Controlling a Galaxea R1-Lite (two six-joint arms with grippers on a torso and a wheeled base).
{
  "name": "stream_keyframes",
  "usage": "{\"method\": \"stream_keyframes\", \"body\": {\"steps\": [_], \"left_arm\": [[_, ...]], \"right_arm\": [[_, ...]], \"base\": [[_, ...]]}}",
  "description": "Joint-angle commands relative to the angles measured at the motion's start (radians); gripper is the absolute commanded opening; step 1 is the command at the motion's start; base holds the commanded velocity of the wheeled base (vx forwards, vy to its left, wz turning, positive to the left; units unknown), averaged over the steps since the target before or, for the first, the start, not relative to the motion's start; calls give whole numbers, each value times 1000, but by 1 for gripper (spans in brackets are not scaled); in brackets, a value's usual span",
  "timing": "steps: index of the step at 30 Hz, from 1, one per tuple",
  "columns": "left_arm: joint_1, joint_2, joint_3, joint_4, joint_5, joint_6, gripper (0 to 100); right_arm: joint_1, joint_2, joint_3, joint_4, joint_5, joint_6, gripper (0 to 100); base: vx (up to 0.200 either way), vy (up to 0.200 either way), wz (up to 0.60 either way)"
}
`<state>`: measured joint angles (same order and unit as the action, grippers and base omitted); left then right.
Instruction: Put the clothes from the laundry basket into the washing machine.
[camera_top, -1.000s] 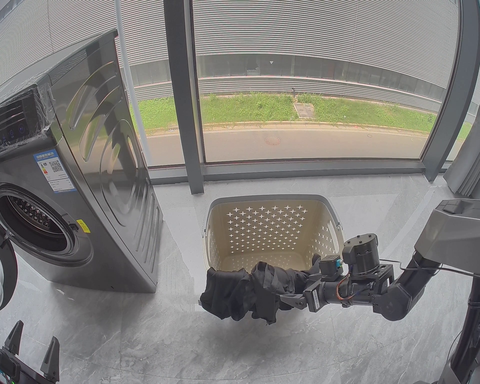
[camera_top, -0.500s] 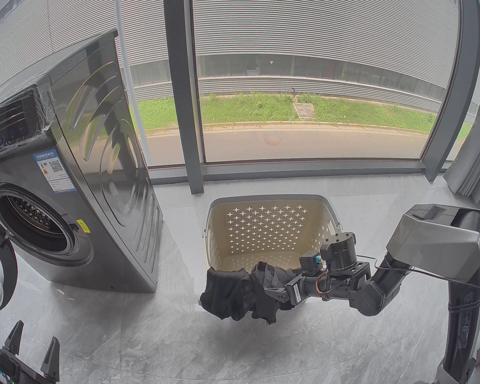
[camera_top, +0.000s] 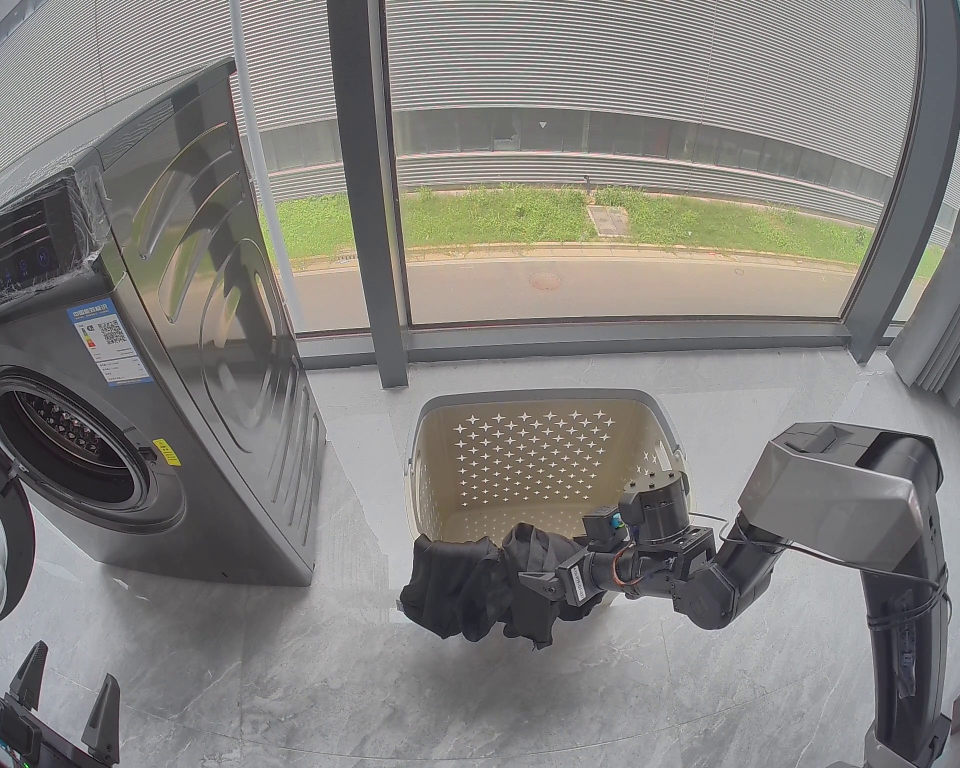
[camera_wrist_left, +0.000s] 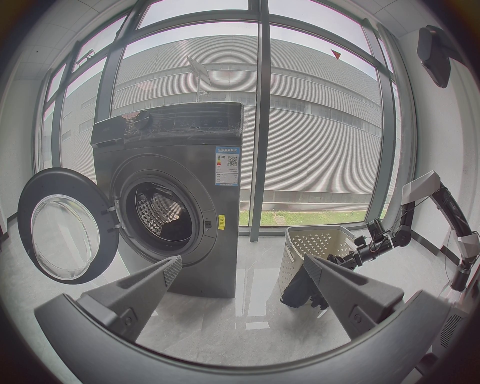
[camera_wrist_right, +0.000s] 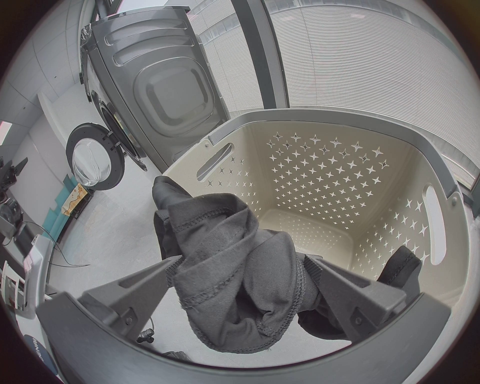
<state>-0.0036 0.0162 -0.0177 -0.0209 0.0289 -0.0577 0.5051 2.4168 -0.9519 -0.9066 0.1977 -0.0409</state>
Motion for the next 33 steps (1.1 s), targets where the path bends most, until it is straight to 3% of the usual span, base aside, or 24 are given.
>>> {"method": "stream_keyframes", "body": {"steps": [1,7,8,25,33], "left_arm": [[1,-13,15,-1,0,-1,100],[1,-13,15,-1,0,-1,100],[1,-13,15,-1,0,-1,100],[1,-15,15,-1,-1,-1,100],[1,-13,15,-1,-1,-1,100]], "right_arm": [[-5,30,-14,0,0,-11,100],[-17,47,-38,-25,0,-17,100],[-20,47,-38,-26,0,-17,0],[-17,15,-27,-46,0,-17,0],[-11,-234,41,-86,-37,-7,0]], "base": [[0,0,0],[0,0,0],[0,0,0],[0,0,0],[0,0,0]]}}
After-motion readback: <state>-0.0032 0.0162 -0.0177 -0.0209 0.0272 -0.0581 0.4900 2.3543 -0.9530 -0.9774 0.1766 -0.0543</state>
